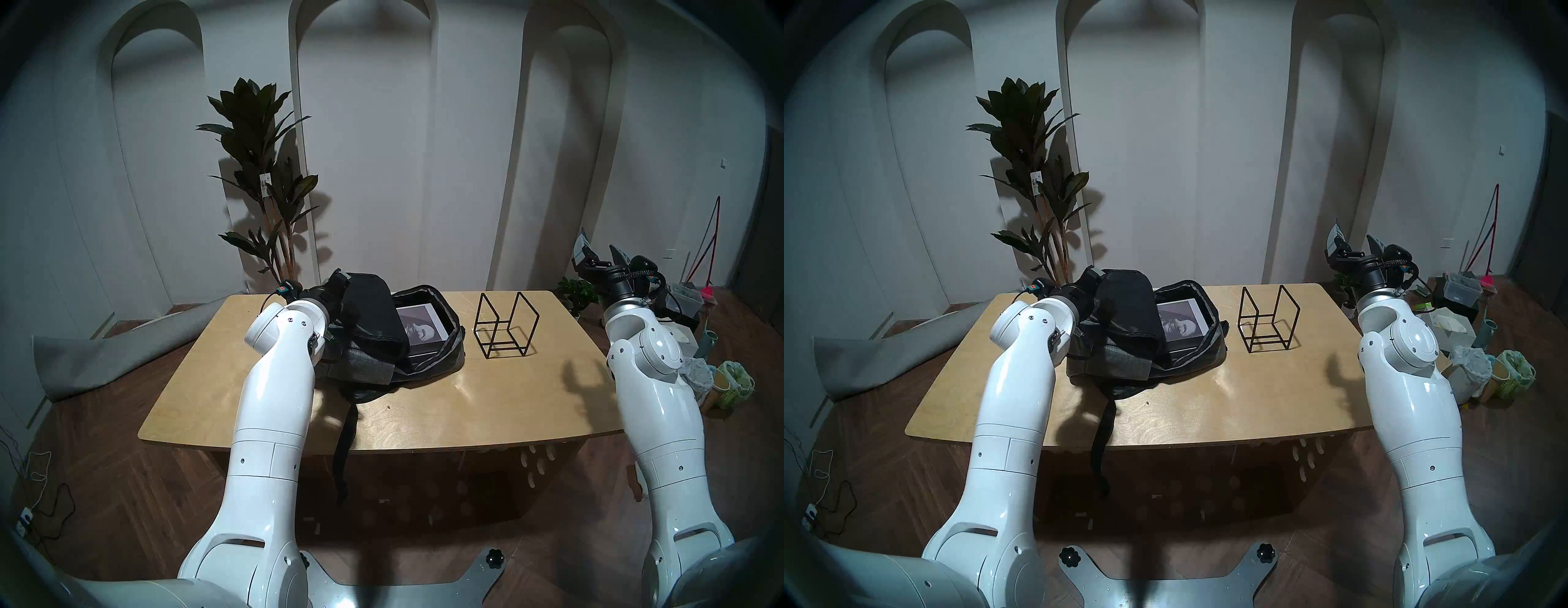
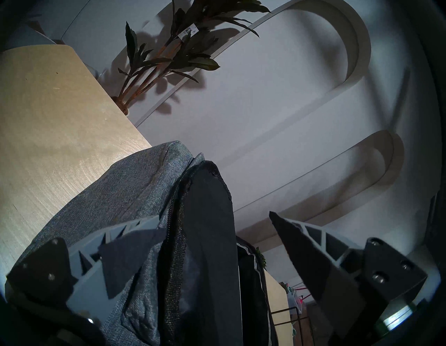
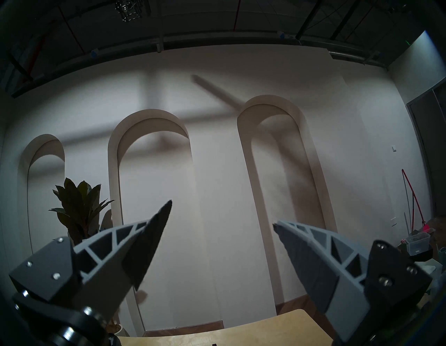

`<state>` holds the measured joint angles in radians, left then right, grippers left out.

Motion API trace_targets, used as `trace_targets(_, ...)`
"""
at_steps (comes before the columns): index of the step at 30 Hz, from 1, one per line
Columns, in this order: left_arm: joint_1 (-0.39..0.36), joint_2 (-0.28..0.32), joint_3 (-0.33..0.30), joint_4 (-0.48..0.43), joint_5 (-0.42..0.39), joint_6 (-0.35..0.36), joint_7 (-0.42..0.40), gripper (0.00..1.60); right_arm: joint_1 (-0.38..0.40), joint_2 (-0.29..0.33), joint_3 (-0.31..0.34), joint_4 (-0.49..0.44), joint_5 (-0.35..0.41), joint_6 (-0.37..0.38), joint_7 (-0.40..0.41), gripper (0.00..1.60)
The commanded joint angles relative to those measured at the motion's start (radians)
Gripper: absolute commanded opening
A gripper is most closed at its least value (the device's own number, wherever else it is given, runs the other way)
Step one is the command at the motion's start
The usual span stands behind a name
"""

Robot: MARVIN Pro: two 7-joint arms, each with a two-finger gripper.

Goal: Put the book into the bag and close the bag

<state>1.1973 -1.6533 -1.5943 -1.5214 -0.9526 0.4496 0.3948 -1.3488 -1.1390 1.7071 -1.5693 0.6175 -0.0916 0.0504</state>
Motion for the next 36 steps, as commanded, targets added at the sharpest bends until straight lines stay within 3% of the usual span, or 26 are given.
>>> trace_targets(1,-0.036,0.008,0.012,-0.016,0.023,-0.017,-0.005,1.6,0.022,-0.003,-0.004,-0.005,0.008,0.003,0.003,1.6)
trace_targets(36,-0.054,0.037,0.059,-0.017,0.041,0.032,-0.028,1.6,0.024,0.005,-0.005,0.008,0.044,0.002,0.011,1.6)
